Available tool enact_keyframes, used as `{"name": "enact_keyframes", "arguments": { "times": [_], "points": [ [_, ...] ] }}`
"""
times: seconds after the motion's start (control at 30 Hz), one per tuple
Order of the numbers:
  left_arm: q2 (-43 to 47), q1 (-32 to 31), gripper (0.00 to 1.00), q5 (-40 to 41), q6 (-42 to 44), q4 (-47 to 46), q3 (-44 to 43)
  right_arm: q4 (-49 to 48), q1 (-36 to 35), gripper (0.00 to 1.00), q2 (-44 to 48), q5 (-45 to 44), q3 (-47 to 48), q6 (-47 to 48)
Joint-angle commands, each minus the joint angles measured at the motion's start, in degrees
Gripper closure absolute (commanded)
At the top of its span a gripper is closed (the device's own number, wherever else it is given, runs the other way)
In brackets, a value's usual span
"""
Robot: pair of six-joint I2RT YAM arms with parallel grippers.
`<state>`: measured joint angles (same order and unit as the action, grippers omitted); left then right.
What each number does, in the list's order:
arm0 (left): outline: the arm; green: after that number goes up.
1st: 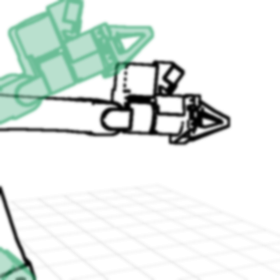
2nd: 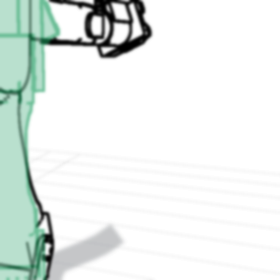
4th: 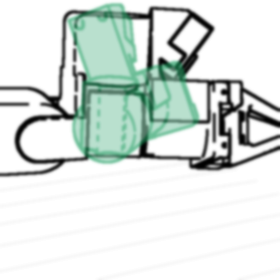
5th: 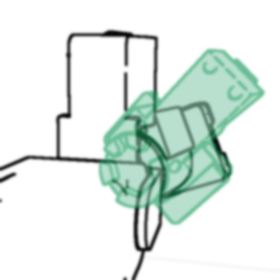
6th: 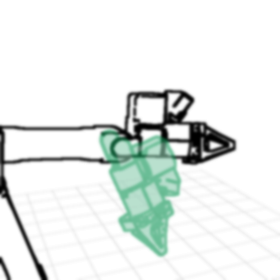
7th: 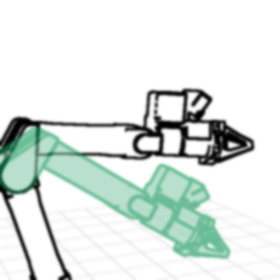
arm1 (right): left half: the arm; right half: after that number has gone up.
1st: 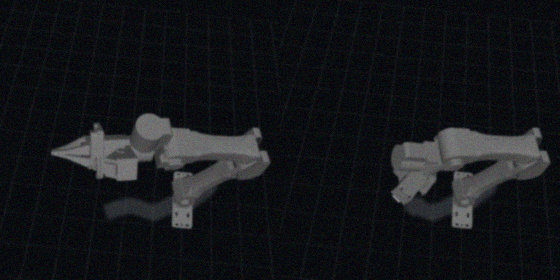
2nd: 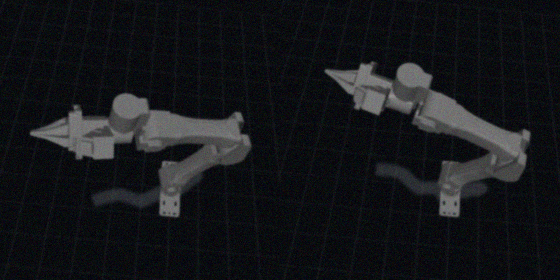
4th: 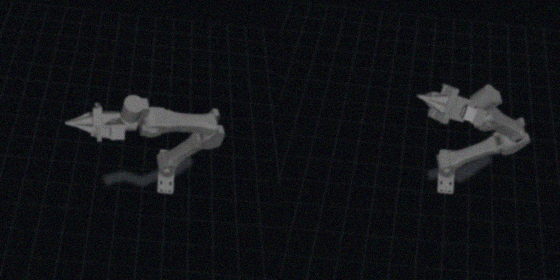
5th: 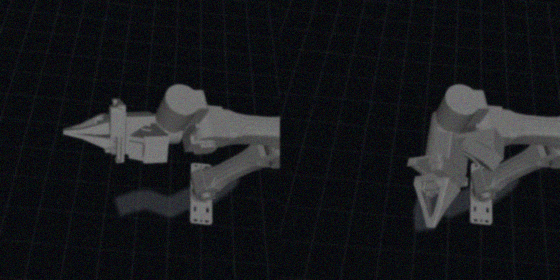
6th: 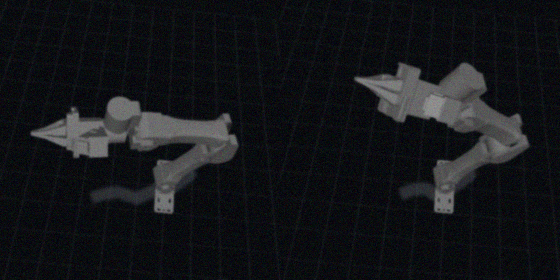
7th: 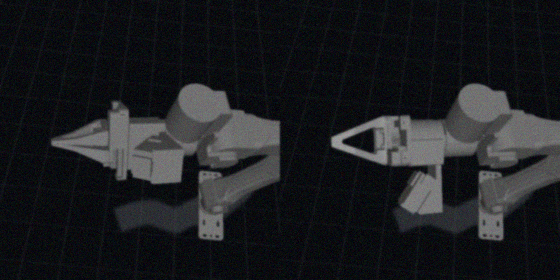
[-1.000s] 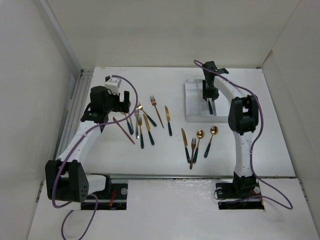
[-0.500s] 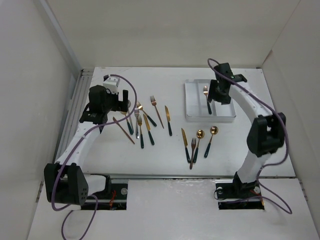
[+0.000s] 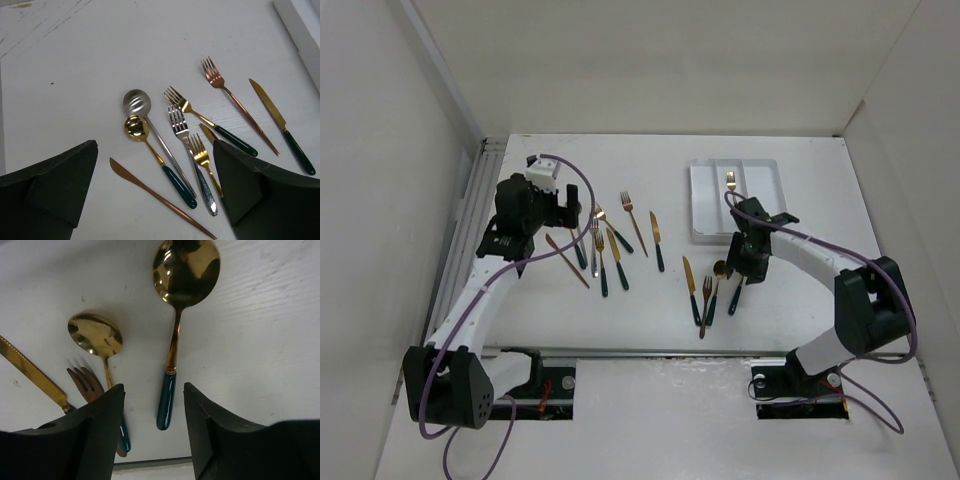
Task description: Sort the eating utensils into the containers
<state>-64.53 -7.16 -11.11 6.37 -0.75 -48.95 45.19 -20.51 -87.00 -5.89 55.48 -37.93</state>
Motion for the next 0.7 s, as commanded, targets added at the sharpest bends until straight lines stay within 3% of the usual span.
{"name": "enact_keyframes", "arguments": {
  "times": [0.0, 0.13, 0.33, 0.57, 0.67],
  "points": [
    [2.83, -1.02, 0.0, 0.13, -0.22, -2.32, 1.04, -3.27, -0.84, 0.45, 1.84, 0.7, -1.69, -4.78],
    [5.02, -1.54, 0.0, 0.65, -0.22, -1.1, 1.05, -7.12, -1.37, 0.47, 3.68, 2.02, -6.96, -5.4],
    [7.49, -1.54, 0.0, 1.18, -0.22, 0.05, 1.05, -10.2, -1.37, 0.55, -2.2, 1.5, -8.2, -4.69],
    [8.81, -1.54, 0.0, 3.2, -1.97, 1.81, 2.1, -10.21, -1.37, 0.97, -0.9, 0.35, -8.2, -4.17],
    [8.81, -1.54, 0.0, 6.45, -5.13, 2.34, 2.1, -7.58, -1.37, 1.0, 1.21, -0.78, -7.59, -4.17]
  ]
}}
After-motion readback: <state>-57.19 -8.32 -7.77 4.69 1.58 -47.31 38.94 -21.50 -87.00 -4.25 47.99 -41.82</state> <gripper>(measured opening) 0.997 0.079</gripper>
